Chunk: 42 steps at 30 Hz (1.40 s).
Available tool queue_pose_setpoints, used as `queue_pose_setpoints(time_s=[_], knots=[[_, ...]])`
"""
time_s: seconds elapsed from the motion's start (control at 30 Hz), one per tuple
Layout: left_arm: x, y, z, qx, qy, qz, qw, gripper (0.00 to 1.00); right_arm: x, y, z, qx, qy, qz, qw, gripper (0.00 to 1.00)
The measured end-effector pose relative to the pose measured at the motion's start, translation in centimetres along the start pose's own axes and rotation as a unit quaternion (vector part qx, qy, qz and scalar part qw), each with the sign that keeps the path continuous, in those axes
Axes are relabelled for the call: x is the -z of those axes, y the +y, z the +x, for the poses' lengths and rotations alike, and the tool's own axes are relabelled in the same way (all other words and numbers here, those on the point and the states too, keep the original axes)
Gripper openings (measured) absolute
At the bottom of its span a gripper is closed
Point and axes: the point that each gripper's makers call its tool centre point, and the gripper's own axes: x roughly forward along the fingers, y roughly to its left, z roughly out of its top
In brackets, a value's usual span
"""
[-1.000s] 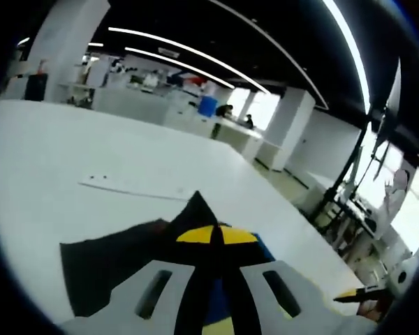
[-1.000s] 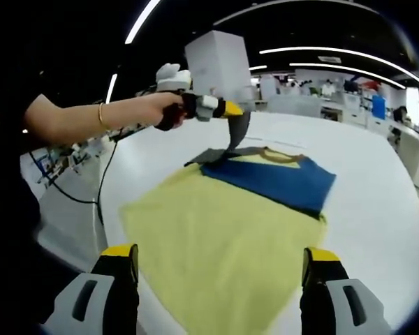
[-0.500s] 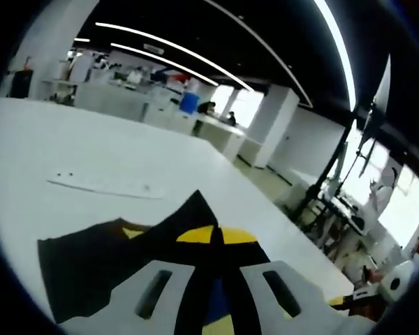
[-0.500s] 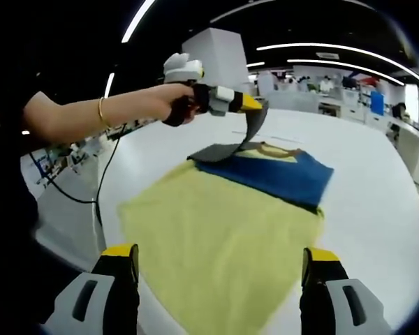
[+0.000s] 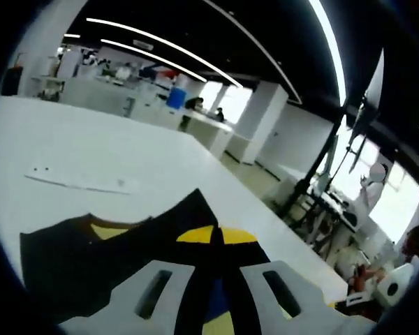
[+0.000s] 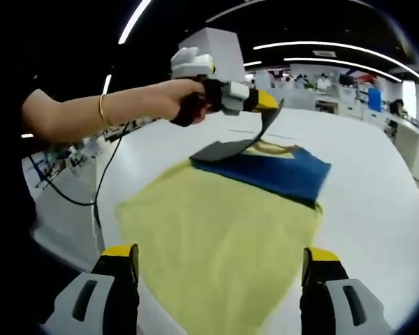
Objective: Fold the garment on the visible template until the final outline fits inside the template.
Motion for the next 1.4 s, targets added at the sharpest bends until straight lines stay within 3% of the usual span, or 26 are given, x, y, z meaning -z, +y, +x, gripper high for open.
queue_pose_setpoints(time_s=[0.3, 0.83, 1.07, 1.4], knots=[[0.9, -2.3, 1.7, 0.031, 0.016, 0.01, 0.9993, 0.0, 0.6, -0.3, 0.1, 0.0, 0.004, 0.008, 1.0, 0.96], [5.2, -3.6, 4.0, 0.046, 0.065, 0.015, 0.9967, 0.0, 0.6, -0.9, 0.3, 0.006, 0.001, 0.014, 0.9999, 0.96], [7.7, -3.5, 4.3, 0.041, 0.099, 0.024, 0.994, 0.0, 1.0, -1.2, 0.2, 0.008, 0.004, 0.02, 0.9998, 0.96], [10.2, -2.6, 5.4, 0.028, 0.126, -0.004, 0.9916, 0.0, 0.9, -1.4, 0.3, 0.01, 0.001, 0.023, 0.9997, 0.96]])
